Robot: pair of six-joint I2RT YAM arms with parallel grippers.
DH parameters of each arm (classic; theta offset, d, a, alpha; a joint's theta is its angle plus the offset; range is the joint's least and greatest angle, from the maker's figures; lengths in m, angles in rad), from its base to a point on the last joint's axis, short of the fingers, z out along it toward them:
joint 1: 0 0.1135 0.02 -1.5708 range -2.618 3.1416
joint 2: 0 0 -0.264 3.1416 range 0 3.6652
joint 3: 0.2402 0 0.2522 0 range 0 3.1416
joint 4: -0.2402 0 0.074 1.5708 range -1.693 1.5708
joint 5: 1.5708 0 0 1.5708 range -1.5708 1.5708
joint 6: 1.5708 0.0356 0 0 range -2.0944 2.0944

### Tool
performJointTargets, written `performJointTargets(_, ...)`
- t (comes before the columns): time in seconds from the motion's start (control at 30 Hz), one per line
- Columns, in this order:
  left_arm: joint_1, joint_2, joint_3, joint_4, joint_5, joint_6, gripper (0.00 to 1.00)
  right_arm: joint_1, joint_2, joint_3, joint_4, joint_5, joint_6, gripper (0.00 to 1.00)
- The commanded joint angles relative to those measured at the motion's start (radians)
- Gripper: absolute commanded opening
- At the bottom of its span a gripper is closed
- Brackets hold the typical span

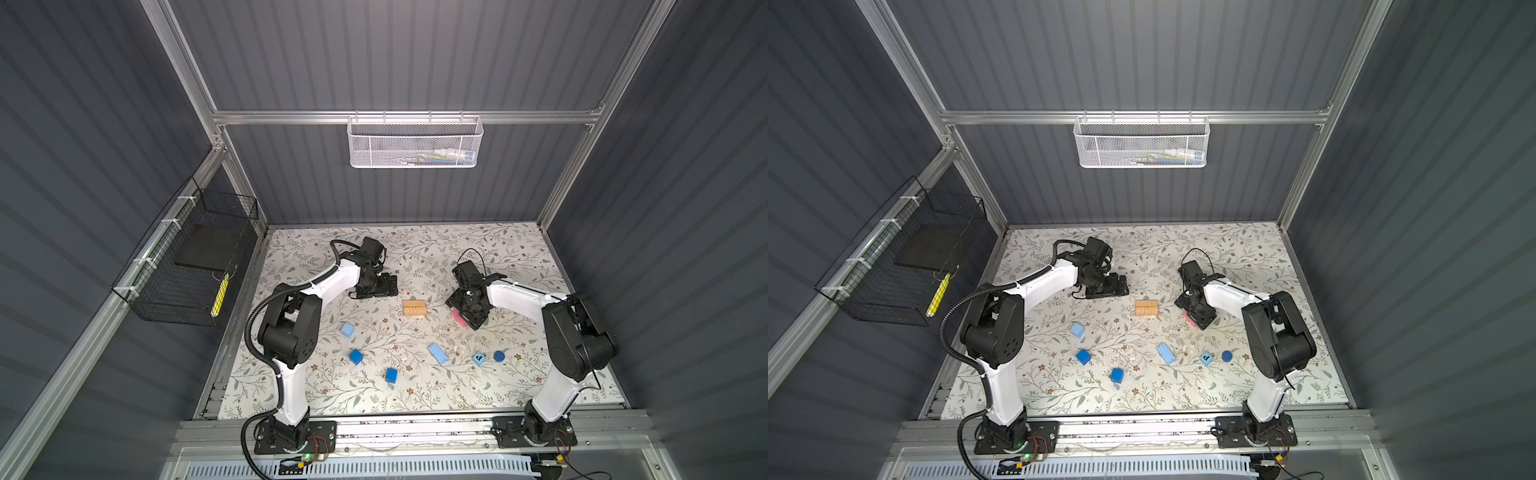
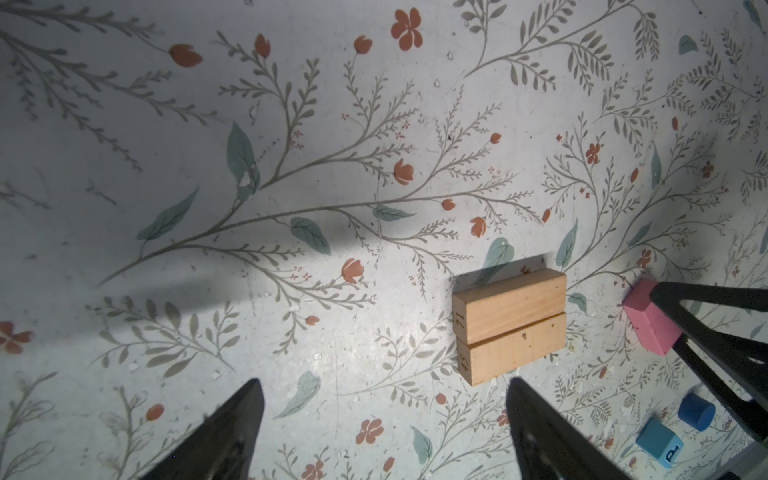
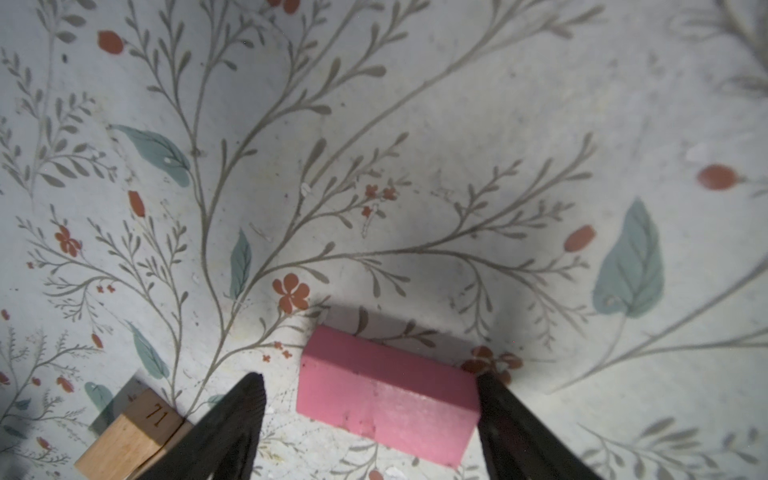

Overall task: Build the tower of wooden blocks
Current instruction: 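Move the right gripper over the pink block, then lower the right gripper and close it on the pink block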

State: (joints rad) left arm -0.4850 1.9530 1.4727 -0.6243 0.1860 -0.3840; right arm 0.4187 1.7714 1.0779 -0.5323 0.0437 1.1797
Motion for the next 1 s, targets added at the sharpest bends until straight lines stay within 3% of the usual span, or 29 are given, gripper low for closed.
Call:
performJointTargets(0.0,0.005,0.009,0.018,-0.015,0.024,0.025,0.91,-0.004,0.02,0.019,-0.044,-0.014,-0.026,0.76)
performJointTargets(0.33,0.01,-0.001,0.004,-0.014,0.023,0.029,0.91,-0.002,0.053,0.034,-0.049,-0.044,-0.061,0.63)
performJointTargets(0.5,0.011,0.001,0.002,-0.011,0.026,0.029,0.91,-0.002,0.068,0.056,-0.085,-0.053,-0.136,0.57)
performJointTargets(0.97,0.011,-0.017,-0.004,-0.009,0.032,0.028,0.9,-0.002,0.067,0.051,-0.098,-0.057,-0.371,0.62)
